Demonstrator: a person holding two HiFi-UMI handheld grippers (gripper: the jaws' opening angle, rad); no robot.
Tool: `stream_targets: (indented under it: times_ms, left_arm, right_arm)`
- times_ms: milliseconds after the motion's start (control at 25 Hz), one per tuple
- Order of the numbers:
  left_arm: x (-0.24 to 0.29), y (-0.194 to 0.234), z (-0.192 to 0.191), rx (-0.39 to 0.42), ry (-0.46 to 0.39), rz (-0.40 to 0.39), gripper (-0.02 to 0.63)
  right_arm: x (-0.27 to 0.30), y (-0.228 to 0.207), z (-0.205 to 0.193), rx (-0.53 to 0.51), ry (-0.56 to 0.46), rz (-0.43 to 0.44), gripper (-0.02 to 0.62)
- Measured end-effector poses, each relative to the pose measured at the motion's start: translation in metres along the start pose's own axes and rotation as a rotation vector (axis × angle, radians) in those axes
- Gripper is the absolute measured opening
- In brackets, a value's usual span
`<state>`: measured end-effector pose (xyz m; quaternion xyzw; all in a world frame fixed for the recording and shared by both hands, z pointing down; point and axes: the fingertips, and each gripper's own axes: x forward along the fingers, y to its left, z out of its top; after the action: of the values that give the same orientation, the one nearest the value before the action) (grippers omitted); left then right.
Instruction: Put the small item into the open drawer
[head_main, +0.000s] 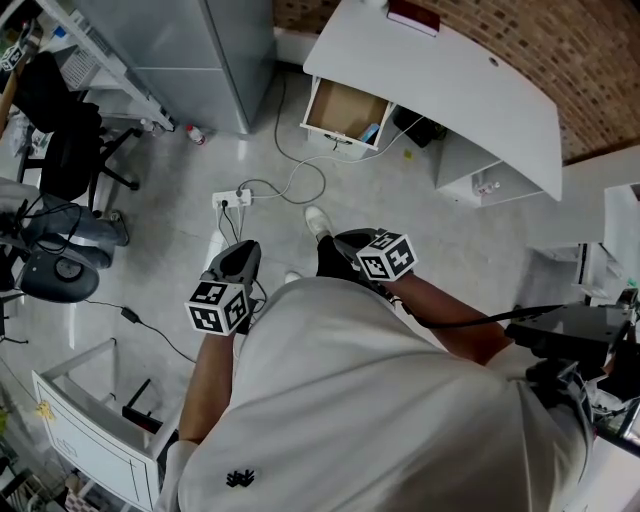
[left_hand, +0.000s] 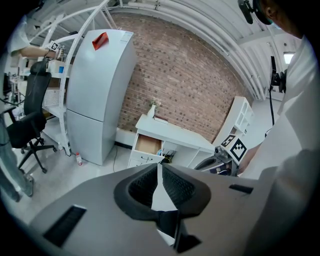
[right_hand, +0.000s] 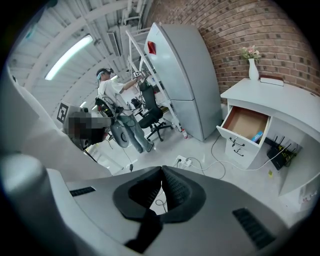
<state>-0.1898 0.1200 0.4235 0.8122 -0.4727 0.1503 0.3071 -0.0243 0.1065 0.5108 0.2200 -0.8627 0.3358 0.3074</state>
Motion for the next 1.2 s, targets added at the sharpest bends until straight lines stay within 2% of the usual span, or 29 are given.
stream_targets:
  times_ms: [1200]
  left_arm:
    - [0.014, -0.010, -0.007, -0.008, 0.018, -0.006, 0.046]
  right_arm:
    - [-0.011, 0.002, 0.002, 0.003, -0.027, 0.021, 0.029]
